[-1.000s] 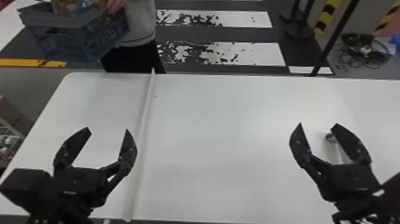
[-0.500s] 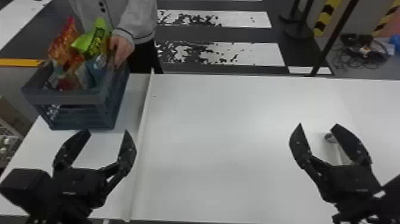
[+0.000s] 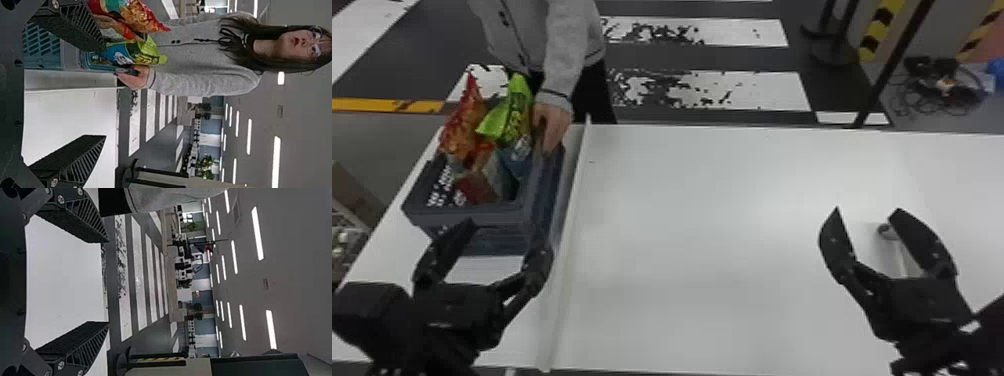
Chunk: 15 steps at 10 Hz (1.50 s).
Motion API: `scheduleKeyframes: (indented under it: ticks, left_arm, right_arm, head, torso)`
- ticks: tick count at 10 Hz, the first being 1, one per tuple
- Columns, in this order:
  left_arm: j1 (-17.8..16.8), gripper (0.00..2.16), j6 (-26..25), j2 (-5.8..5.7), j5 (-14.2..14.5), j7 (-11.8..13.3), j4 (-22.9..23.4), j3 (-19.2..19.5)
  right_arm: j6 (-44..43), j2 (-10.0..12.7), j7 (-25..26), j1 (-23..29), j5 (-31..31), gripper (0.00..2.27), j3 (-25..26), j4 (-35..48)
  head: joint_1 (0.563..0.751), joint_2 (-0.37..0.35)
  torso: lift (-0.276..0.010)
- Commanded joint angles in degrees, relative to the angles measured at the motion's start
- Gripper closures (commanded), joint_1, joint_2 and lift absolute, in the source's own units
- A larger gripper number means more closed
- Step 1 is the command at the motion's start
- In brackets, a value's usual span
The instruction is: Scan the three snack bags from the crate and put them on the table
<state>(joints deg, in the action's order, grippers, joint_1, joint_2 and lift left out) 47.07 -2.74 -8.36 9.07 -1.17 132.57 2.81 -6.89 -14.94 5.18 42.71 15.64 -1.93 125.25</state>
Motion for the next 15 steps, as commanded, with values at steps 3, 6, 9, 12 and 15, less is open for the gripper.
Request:
scheduleKeyframes:
  ticks: [3, 6, 9, 12, 15]
  left_arm:
    - [-5.0, 0.08, -8.1, -0.08, 2.9, 0.8, -0.1, 3.4]
    - [-11.6, 0.08, -16.0, 0.1, 5.1, 0.7, -1.3, 5.8]
    - [-18.4, 0.08, -17.4, 0.28, 5.4, -0.3, -5.5, 5.8]
    - [-26.6, 0.08, -19.4, 0.45, 5.3, -1.1, -11.0, 5.9]
    - [-31.9, 0.09, -19.4, 0.45, 5.3, -1.8, -17.7, 6.9]
  right_arm:
    - [0.3, 0.2, 0.0, -0.3, 0.0, 0.15, -0.2, -0.2]
    - [0.7, 0.0, -0.1, -0.4, -0.4, 0.15, -0.1, -0.4]
    - [2.5, -0.1, -0.1, -1.1, -0.7, 0.15, -0.2, -0.5]
    - [3.2, -0.7, -0.1, -1.6, -0.8, 0.15, -0.4, -0.6]
    - [3.3, -1.1, -0.1, -1.7, -1.1, 0.15, -0.4, -1.5]
  head:
    - [0.695, 0.036]
    - [0.695, 0.064]
    - [0.695, 0.088]
    - [0.695, 0.099]
    - [0.695, 0.113]
  torso:
    - [-0.094]
    - [-0.094]
    - [-0.094]
    - [-0.094]
    - [-0.094]
